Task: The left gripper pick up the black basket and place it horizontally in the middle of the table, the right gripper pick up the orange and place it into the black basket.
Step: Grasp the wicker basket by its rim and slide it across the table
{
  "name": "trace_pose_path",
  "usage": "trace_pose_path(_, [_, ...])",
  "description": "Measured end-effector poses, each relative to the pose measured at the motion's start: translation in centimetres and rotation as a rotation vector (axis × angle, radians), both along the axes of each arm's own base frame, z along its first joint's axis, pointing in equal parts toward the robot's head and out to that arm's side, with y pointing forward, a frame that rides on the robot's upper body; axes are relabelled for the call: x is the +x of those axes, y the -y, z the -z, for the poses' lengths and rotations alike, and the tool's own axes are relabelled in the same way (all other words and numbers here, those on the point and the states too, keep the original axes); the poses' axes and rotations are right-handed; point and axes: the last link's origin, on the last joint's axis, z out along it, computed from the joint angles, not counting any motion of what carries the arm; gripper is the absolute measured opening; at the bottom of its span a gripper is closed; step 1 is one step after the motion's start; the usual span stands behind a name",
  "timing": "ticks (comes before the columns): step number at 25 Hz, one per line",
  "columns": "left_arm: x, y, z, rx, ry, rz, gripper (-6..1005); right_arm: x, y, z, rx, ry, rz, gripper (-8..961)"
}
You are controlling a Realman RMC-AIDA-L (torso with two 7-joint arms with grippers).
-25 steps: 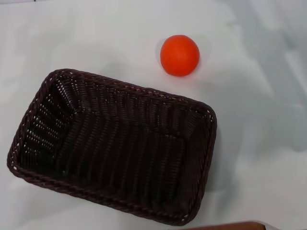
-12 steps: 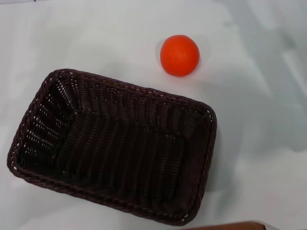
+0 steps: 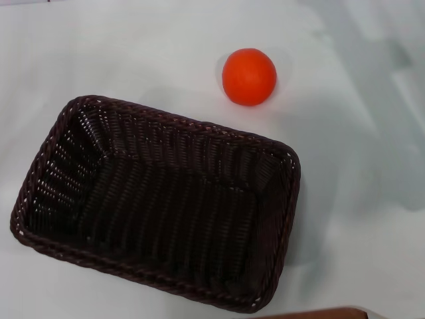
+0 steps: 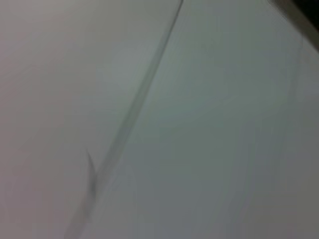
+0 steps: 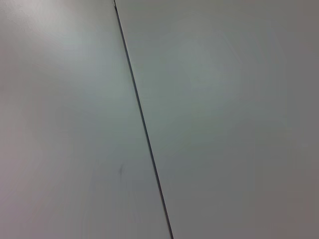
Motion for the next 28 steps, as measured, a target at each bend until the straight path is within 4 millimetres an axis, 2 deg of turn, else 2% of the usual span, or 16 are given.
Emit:
trace_pose_path(6, [1.4, -1.8, -3.0, -0.52, -0.098, -0.022, 840, 0.5, 0.1, -0.1, -0.006, -0.007, 0.022, 916])
trace_pose_path(10, [3.0, -1.4, -3.5, -0.703, -0.249, -0.083, 840, 0.9, -0.2, -0.1, -0.011, -0.007, 0.049, 918])
trace_pose_path(15, [4.1, -1.0, -2.6, -0.845, -0.411, -0.211, 840, 0.8, -0.4, -0.2, -0.006, -0.004, 0.054, 923])
trace_pose_path(16, [4.3, -1.0, -2.0, -0.89, -0.47, -0.289, 840, 0.8, -0.5, -0.2, -0.004, -0.004, 0.055, 924])
trace_pose_path(21, [4.9, -1.1, -0.5, -0.979, -0.546, -0.413, 839, 0.7, -0.6, -0.3, 0.0, -0.004, 0.057, 925])
trace_pose_path(28, [5.6, -1.6, 1.7, -1.086, -0.588, -0.491, 840, 0.7, -0.6, -0.4, 0.0, -0.008, 0.056, 923])
